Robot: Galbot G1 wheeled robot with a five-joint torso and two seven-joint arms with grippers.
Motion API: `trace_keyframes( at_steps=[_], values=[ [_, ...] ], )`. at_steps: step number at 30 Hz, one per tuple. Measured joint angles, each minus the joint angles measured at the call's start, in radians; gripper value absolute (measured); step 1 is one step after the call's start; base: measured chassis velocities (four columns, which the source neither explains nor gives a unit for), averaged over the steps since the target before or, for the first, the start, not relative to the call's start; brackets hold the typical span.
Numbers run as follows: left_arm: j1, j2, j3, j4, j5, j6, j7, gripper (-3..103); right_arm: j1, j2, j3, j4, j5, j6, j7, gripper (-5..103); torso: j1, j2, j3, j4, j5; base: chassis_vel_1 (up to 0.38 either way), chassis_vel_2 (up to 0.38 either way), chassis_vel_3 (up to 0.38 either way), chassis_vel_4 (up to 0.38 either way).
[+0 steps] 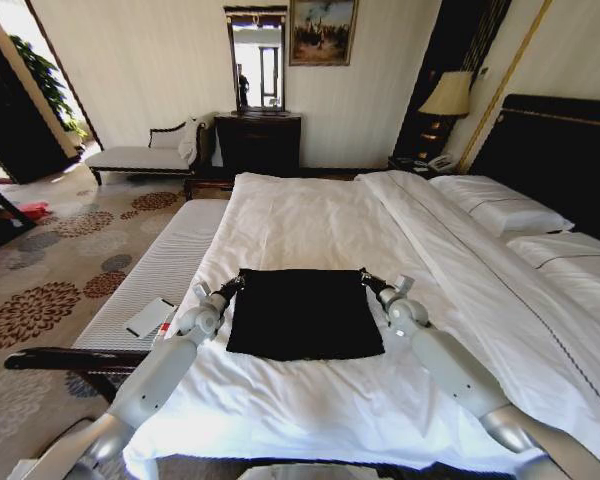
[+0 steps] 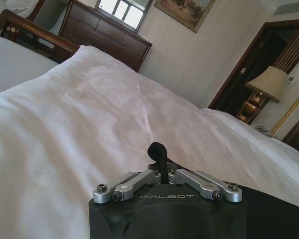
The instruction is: Fold the clothes on the bed.
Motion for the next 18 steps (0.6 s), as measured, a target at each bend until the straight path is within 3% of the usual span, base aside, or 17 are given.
trace_keyframes(
  at_steps=[10,18],
  values=[
    [0.09,0.02,-0.034,-0.087,0.029,-0.044,0.02,1,-0.112,-0.011,0.056,0.072,-0.049,0.058,-0.02,1,0.0,0.0,0.0,0.0,-0.0003,0.0,0.0,0.0,0.0],
    [0.232,0.053,-0.078,-0.212,0.054,-0.076,0.023,1,-0.248,-0.024,0.128,0.186,-0.092,0.096,-0.028,1,0.0,0.0,0.0,0.0003,-0.0003,0.0,0.0,0.0,0.0]
  ],
)
